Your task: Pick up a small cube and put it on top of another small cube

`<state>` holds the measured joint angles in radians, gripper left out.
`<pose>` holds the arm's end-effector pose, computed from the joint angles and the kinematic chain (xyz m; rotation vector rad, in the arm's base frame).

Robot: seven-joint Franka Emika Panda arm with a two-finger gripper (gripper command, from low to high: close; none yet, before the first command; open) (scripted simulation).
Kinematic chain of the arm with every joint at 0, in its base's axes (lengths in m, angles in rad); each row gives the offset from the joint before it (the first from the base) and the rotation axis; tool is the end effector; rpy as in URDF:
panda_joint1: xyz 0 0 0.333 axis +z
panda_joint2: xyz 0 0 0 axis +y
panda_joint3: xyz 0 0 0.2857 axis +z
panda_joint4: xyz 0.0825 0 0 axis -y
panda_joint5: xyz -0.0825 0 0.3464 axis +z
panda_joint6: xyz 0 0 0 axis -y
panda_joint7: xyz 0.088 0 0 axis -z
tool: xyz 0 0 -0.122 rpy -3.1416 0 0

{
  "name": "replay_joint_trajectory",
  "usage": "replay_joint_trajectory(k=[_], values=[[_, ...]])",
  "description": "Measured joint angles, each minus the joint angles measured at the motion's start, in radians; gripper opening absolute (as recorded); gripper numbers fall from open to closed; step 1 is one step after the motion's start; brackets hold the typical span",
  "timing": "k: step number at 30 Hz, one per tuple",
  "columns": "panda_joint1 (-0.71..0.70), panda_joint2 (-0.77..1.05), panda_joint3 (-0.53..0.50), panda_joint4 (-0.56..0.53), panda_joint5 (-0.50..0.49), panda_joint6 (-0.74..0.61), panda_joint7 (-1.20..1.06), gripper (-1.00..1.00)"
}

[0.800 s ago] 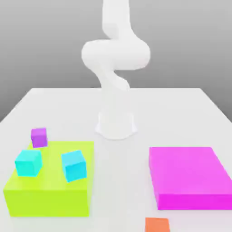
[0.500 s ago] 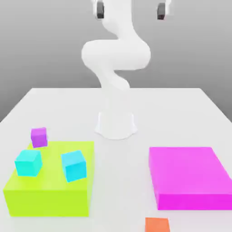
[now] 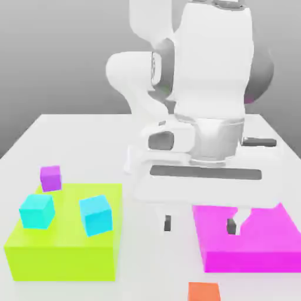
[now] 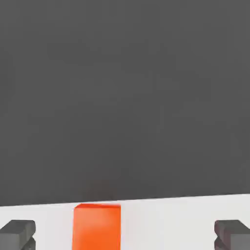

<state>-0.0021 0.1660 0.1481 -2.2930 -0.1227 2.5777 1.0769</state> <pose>0.5073 0.0761 0.2746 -2.8381 1.2583 -0.1970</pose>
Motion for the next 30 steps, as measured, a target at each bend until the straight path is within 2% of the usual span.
replay_joint_trajectory(k=[8,9,16,20,27,30], values=[[0.039,0.286,-0.015,0.022,-0.019,0.140,0.051,0.00],[0.048,0.322,-0.026,0.029,-0.025,0.167,0.055,-1.00],[0.052,0.330,-0.029,0.031,-0.026,0.175,0.057,-1.00],[0.032,0.210,-0.003,0.006,0.010,0.080,0.030,-1.00],[-0.111,-0.038,-0.157,-0.088,0.061,-0.074,0.154,-1.00],[-0.234,-0.145,-0.222,-0.131,0.068,-0.138,0.227,-1.00]])
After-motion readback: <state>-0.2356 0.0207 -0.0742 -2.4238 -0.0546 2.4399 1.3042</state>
